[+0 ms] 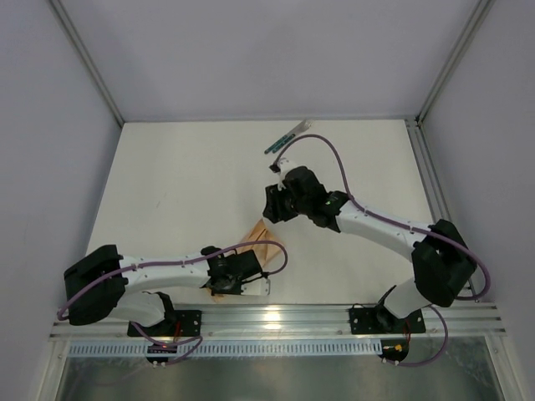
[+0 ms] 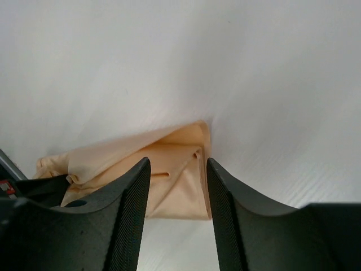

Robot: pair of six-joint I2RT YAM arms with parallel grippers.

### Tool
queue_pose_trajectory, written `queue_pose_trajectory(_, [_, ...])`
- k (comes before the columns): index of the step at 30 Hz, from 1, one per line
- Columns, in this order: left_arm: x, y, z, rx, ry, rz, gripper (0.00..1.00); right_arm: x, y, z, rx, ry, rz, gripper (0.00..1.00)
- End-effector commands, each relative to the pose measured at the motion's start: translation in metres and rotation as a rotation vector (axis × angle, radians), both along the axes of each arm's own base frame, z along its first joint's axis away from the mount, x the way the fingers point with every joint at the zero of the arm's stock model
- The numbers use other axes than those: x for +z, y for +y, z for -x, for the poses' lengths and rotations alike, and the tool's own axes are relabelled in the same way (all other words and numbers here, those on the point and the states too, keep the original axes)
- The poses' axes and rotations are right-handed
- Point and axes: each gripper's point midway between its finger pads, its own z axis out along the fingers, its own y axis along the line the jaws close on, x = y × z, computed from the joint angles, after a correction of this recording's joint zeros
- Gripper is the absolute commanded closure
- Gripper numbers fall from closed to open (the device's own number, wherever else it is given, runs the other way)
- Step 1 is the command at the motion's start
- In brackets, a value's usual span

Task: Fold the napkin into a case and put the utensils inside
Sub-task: Fold the smaller-rectangle-folded napkin at the center of the board.

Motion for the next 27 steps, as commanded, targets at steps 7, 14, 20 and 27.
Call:
queue_pose_trajectory(7, [-0.003, -0.001, 0.001, -0.001, 0.001, 0.009, 1.00, -0.023, 0.070, -0.024, 0.180, 0.012, 0.032, 0.48])
queue_pose_trajectory(14, [-0.002, -0.002, 0.002, 0.004, 0.004, 0.020, 1.00, -0.067, 0.054, 0.010, 0.100, 0.061, 0.117, 0.60])
queue_pose_trajectory(20, [-0.001, -0.004, 0.005, 0.007, 0.019, 0.030, 0.98, -0.080, 0.032, 0.006, -0.011, 0.035, 0.145, 0.65])
queue_pose_trajectory(27, [0.019, -0.017, 0.006, 0.003, 0.078, 0.086, 0.70, -0.089, 0.026, 0.008, -0.020, 0.028, 0.151, 0.66])
